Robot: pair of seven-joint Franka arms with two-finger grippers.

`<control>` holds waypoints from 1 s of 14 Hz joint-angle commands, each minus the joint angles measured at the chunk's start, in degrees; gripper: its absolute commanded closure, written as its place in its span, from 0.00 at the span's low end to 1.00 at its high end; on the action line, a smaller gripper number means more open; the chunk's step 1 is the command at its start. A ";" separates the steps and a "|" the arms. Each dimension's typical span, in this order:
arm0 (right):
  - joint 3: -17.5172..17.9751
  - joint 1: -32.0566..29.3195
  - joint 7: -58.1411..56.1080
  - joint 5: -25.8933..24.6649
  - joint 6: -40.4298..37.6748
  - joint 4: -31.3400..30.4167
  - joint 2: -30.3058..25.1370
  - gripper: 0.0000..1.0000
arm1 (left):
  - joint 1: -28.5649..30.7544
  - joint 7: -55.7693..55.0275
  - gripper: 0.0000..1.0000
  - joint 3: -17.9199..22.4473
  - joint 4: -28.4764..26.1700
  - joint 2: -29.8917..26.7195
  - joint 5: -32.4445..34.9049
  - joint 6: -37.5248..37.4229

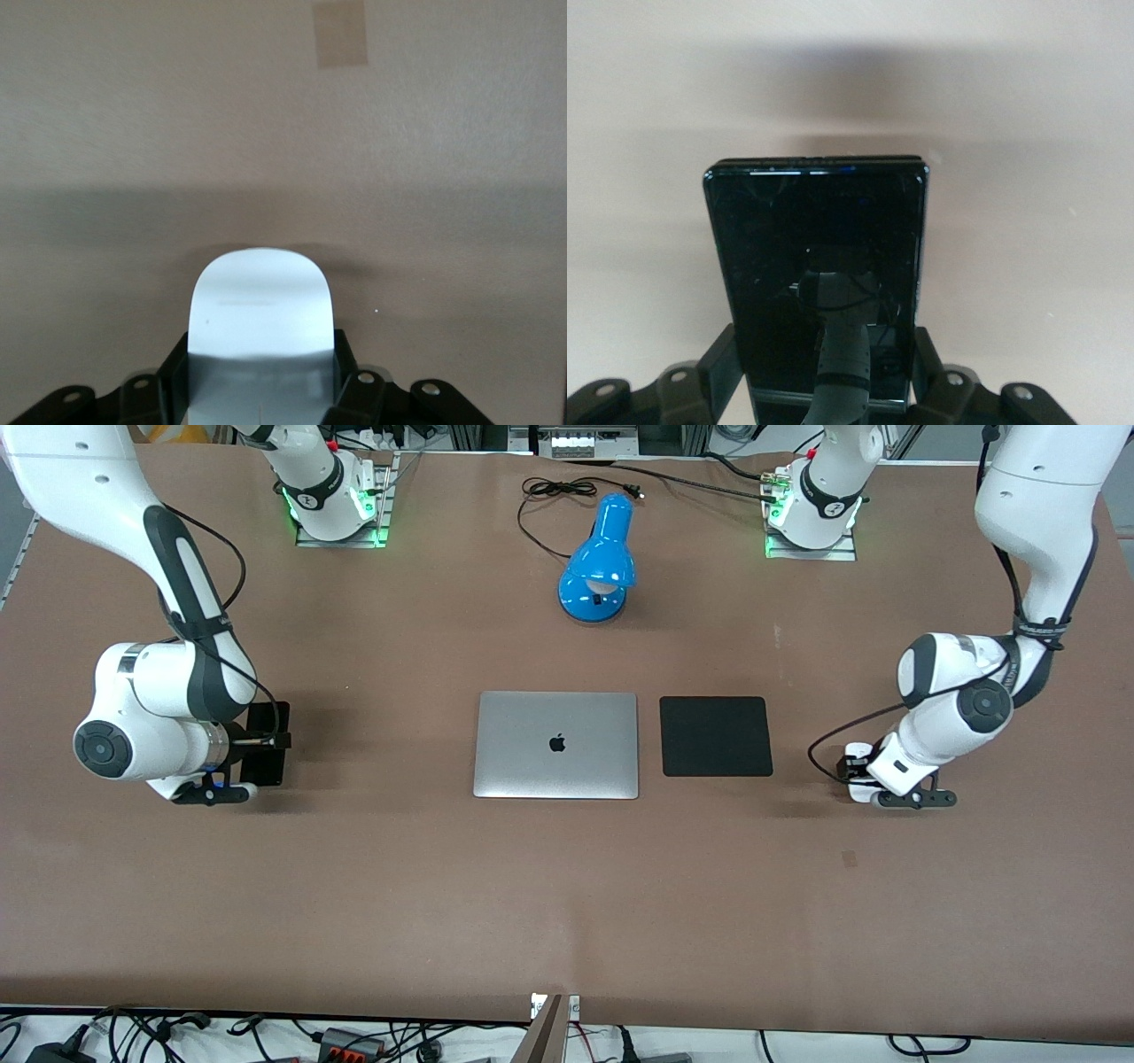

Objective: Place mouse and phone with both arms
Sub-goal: 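Carry the phone toward the laptop while the left gripper carries the mouse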

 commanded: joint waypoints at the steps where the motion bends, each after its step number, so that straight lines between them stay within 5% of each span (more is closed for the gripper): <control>1: 5.41 -0.03 3.41 0.73 -0.81 1.30 -0.08 0.88 | 0.56 0.73 0.69 -0.99 3.37 -1.43 1.60 -7.02; 3: 8.32 1.19 8.51 0.74 0.68 1.30 0.62 0.88 | -0.14 0.21 0.69 -2.30 5.22 -2.40 1.60 -12.99; 7: 8.51 8.13 17.65 1.09 6.39 1.30 3.60 0.88 | 0.03 -4.87 0.70 -9.05 5.84 -3.54 0.90 -18.99; 14: 8.51 14.55 22.06 2.14 14.49 1.57 8.27 0.88 | -0.84 -21.66 0.72 -21.03 5.14 -3.02 1.69 -19.00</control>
